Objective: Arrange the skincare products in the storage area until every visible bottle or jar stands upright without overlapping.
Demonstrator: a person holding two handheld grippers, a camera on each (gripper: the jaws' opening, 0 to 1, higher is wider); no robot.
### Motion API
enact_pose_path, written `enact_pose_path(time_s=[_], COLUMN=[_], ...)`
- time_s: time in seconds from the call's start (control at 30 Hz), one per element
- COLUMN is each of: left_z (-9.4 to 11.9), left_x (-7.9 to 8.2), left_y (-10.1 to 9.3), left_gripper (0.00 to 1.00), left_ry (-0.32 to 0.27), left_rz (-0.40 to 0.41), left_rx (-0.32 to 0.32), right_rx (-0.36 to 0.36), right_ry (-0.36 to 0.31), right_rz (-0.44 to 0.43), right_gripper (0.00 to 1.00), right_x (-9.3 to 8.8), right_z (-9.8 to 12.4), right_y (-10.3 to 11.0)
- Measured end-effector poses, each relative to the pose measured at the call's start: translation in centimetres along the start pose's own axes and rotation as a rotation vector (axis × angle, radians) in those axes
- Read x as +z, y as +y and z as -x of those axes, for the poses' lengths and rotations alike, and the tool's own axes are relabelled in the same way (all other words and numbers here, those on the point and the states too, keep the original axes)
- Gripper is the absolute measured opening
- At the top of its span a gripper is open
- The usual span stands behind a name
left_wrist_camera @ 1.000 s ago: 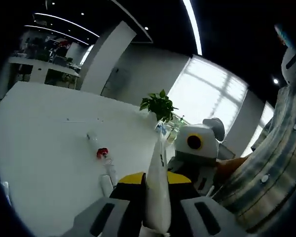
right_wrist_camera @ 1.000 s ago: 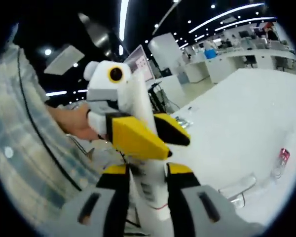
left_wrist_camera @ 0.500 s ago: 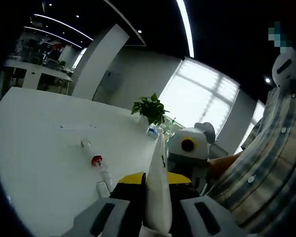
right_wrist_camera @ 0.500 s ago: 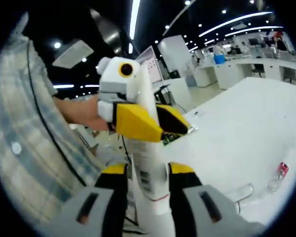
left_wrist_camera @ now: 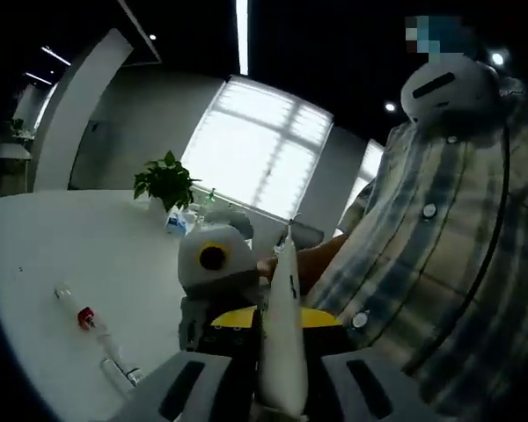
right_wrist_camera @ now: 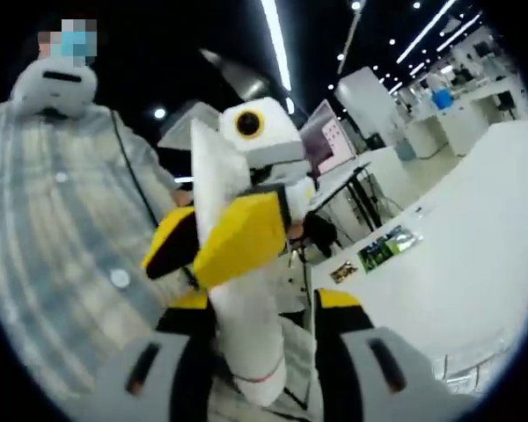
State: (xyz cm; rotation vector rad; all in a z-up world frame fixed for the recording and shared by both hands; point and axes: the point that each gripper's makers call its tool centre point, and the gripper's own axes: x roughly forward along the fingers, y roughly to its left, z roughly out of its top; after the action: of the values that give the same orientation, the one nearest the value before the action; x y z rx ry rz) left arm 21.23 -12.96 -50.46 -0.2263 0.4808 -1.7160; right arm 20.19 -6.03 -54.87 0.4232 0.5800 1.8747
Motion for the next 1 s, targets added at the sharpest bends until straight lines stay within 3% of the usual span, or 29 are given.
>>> enact_pose_path(time_s=[0.13,0.37,0.57,0.77,1.0], left_z=[-0.9,-1.4,-0.8,-1.0,-1.3], left_x=[0.0,0.2,1.0,1.3,2.3], left_y=[-0.8,-1.3,-0.5,0.5,2.1], left_gripper=[0.13,0.13,0.15,0.20,0.26], left_ry=[0.039,0.015,-0.030,-0.049,-0.089], left_rz=[-0.069,-0.073,-0.070,-0.039,-0.048], left_rx=[-0.054,-0.076,-0.040,0.014,0.104], right_rx=[0.097,0.088,0.020,-0.091,-0.211], right_ry=[0.013,0.015,-0.025,-0.035,-0.072], right_rz=[0.017,0.096,0.116,0.202,0.232], right_gripper=[0.32,0.28,0.24,0.22,0.21], right_x=[-0.4,-0.5,0.4,0.8,1.5], right_z=[-0.1,0.1,0.5,1.0,2.2], right_y=[1.7,2.3,1.5,0.8,-0.3])
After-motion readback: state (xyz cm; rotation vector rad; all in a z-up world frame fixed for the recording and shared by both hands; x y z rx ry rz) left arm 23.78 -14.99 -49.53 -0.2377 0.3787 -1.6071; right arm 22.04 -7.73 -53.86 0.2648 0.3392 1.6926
